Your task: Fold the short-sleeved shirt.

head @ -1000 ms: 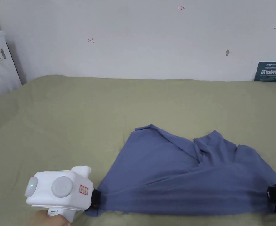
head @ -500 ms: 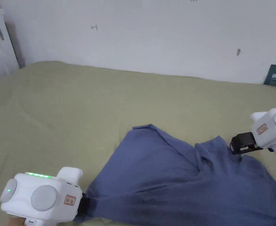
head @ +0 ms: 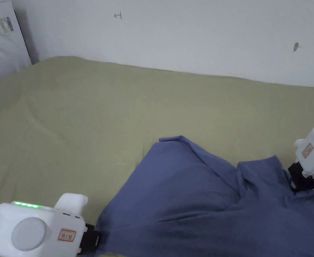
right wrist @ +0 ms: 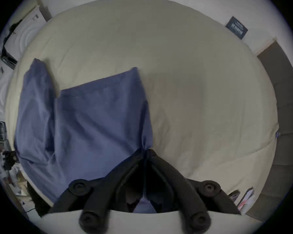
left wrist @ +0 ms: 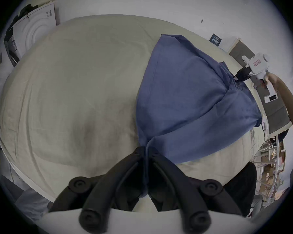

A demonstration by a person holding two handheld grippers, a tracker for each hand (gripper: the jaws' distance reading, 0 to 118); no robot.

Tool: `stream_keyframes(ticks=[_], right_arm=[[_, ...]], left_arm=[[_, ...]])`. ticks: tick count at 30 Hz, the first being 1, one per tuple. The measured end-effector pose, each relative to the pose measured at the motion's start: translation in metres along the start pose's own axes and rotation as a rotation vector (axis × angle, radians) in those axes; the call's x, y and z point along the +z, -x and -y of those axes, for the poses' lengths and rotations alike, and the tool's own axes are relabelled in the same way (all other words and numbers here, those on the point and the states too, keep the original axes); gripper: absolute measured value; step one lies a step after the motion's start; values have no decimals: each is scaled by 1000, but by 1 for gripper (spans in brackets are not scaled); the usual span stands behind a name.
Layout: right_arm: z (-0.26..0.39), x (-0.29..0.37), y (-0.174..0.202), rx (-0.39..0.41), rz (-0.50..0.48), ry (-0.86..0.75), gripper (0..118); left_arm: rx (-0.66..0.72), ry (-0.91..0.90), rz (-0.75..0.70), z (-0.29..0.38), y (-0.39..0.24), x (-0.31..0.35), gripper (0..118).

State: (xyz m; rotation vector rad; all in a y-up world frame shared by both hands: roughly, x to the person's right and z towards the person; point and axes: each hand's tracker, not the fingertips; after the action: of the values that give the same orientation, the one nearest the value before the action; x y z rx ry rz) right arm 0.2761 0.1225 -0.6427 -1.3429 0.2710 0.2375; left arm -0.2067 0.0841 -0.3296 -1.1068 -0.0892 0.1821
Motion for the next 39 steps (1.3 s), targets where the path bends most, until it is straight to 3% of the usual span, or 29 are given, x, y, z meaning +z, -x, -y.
stream_keyframes(ticks=[2,5,11,22,39], right_arm=[[7,17,3,-3,40,-51,2],[20,49,-4,-71,3,-156,2],[37,125,-11,-106,-19,-277,2],[50,233,-29,-150,30,-525,2],[-66,304,-56,-202,157,-721,2]], left_arm=[[-4,-1,-5,-1,-2,3,5],[-8,-16,-11,-4,-4,10,5],[-21,-108,18,-26,-14,48,5],[-109,-320,-6,-140,-37,134,5],[-162,-469,-152,-360,-62,184,5]])
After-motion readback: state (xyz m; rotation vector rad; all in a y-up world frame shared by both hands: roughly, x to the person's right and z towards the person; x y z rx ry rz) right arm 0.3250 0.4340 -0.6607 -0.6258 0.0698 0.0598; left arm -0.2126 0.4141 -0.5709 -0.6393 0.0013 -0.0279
